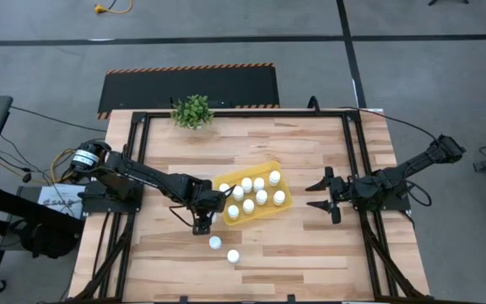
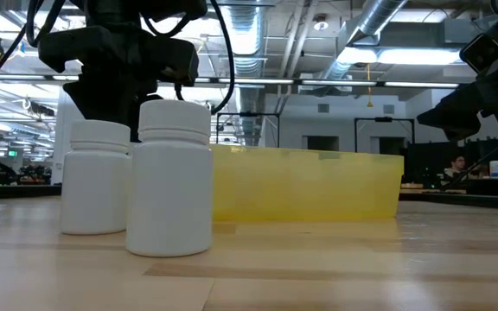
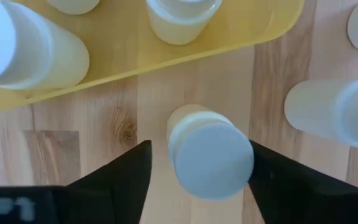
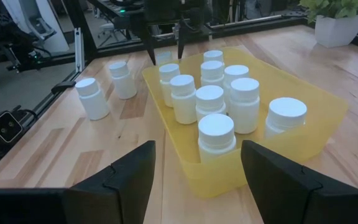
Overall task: Pick and place pill bottles into a basket
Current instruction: Put the white pill bottle into the yellow bin
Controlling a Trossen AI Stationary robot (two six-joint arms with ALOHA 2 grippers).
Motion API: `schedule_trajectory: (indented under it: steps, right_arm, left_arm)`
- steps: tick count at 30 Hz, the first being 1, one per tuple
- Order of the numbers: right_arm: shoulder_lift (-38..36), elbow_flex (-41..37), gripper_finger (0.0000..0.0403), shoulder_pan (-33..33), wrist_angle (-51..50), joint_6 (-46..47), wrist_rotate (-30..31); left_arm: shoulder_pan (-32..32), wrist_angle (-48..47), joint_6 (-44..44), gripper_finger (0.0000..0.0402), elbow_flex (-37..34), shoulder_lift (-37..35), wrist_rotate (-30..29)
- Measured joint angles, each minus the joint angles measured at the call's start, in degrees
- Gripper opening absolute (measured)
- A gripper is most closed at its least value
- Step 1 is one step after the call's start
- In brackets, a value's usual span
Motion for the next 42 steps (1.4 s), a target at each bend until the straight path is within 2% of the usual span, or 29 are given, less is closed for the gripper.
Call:
schedule_trajectory:
  steps: [10, 18, 22, 29, 35, 38, 42]
  right_arm:
    - [0.0, 0.0, 0.0230, 0.0, 0.0, 0.0, 0.0]
    - [0.0, 0.0, 0.0230, 0.0, 0.0, 0.0, 0.0]
    - [0.0, 0.0, 0.0230, 0.0, 0.0, 0.0, 0.0]
    - [0.0, 0.0, 0.0230, 0.0, 0.0, 0.0, 0.0]
    - [0.0, 0.0, 0.0230, 0.0, 0.0, 0.0, 0.0]
    - [0.0, 0.0, 0.0230, 0.0, 0.0, 0.0, 0.0]
    - [0.0, 0.0, 0.0230, 0.0, 0.0, 0.0, 0.0]
  left_arm:
    - [0.0, 0.1, 0.5, 0.0160, 0.0, -0.2, 0.0]
    - [0.2, 0.0, 0.5, 0.0163, 0.0, -0.4, 0.8]
    - [0.5, -3.0, 0.5, 0.0162, 0.8, -1.5, 1.3]
    - [2.1, -11.8, 1.7, 0.0156, 7.0, -4.6, 0.8]
    - [2.7, -20.8, 6.3, 0.0164, 16.7, -4.8, -5.6]
    - [2.7, -23.1, 8.3, 0.0163, 20.3, -3.0, -8.5]
    - [2.7, -23.6, 10.2, 0.0162, 23.8, 0.5, -8.1]
